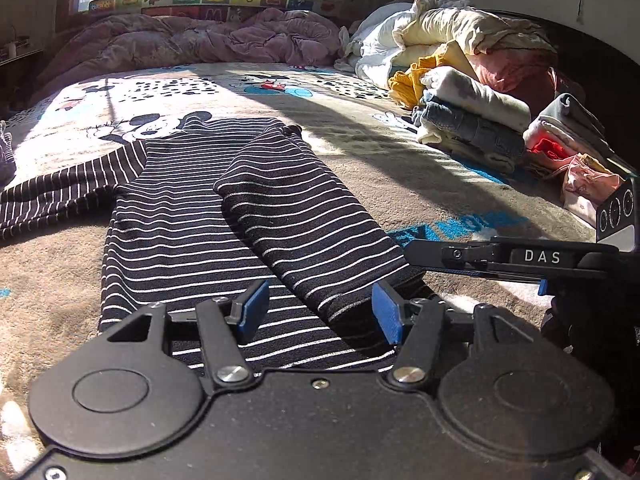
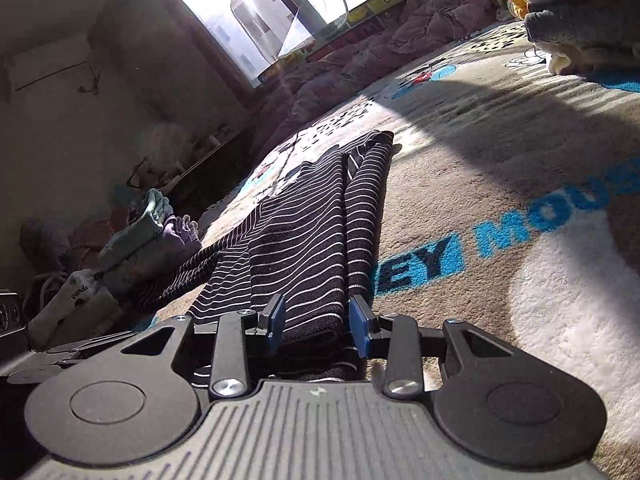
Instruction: Fold clothes
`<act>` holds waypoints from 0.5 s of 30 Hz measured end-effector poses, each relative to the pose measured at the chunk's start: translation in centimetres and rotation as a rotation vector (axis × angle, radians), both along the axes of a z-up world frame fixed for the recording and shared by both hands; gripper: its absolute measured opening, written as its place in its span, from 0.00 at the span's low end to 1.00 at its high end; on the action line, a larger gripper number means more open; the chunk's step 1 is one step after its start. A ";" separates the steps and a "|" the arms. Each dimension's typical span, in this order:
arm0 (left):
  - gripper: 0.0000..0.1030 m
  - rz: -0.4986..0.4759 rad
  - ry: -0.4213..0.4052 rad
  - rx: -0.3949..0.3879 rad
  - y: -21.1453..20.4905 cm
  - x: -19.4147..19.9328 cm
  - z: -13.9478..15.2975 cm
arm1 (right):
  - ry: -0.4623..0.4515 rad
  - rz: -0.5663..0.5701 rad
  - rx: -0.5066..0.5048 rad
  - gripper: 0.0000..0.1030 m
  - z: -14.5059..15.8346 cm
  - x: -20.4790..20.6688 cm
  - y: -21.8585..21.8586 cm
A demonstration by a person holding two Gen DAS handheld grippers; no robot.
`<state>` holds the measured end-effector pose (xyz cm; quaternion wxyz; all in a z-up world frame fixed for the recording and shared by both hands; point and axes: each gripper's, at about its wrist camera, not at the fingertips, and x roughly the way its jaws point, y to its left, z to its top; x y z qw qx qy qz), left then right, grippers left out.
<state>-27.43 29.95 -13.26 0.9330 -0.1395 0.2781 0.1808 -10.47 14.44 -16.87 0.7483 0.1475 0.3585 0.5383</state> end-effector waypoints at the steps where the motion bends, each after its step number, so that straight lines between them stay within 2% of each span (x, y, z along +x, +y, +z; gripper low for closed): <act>1: 0.55 0.011 -0.005 -0.016 0.2 -0.3 -0.3 | 0.008 0.002 -0.003 0.36 -0.1 0.0 0.2; 4: 0.55 0.029 0.004 -0.035 0.5 -0.5 -1.1 | 0.032 0.009 -0.010 0.36 -0.4 0.1 0.7; 5: 0.55 0.029 0.011 -0.035 0.5 -0.5 -1.3 | 0.040 0.008 -0.014 0.32 -0.5 0.1 0.9; 6: 0.55 0.029 0.016 -0.035 0.6 -0.4 -1.5 | 0.048 0.007 -0.017 0.21 -0.7 0.1 1.0; 8: 0.55 0.030 0.020 -0.030 0.5 -0.3 -1.8 | 0.061 0.007 -0.016 0.09 -0.8 0.0 1.0; 15: 0.55 0.028 0.014 -0.032 0.7 -0.4 -2.1 | 0.142 -0.024 0.071 0.08 0.2 -0.6 -0.7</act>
